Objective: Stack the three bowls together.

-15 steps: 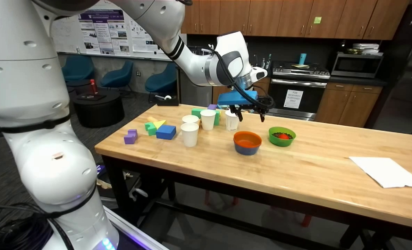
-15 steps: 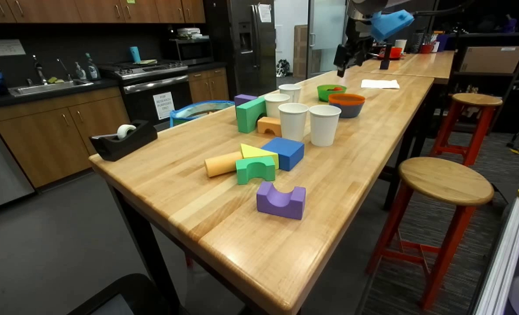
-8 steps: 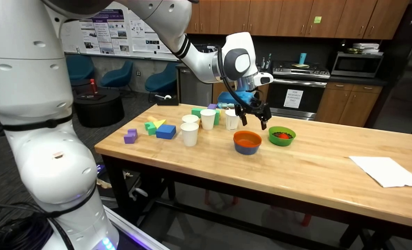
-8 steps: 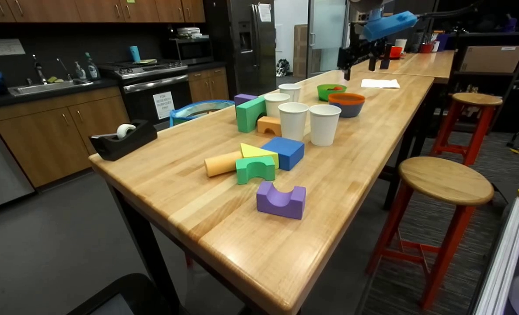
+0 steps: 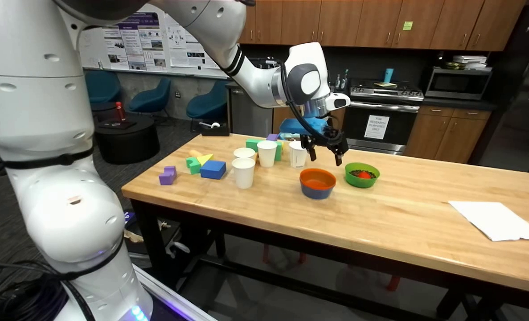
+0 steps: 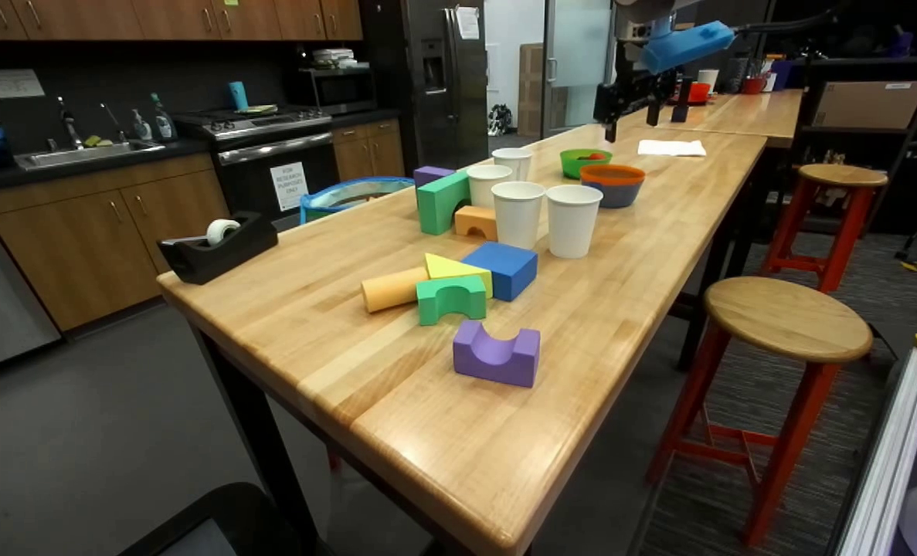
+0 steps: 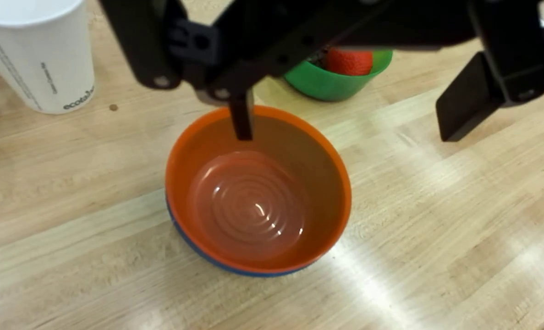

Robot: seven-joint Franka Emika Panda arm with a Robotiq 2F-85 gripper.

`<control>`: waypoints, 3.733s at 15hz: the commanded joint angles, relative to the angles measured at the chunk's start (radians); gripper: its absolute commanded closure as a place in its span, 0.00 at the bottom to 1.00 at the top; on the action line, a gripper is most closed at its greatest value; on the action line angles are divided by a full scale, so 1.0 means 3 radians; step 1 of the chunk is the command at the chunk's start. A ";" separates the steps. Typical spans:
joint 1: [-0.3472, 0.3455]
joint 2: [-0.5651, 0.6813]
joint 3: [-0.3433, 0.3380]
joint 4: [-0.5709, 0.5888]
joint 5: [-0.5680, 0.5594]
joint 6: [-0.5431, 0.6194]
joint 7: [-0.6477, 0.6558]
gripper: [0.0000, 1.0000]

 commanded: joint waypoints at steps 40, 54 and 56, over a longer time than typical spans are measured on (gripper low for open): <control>-0.0564 0.1838 0.0474 0.2580 0.1409 -0.1422 -0.2821 0.00; -0.0693 0.2366 0.0571 0.3329 0.1406 -0.1842 -0.2728 0.00; -0.0712 0.2420 0.0583 0.3402 0.1408 -0.1880 -0.2720 0.00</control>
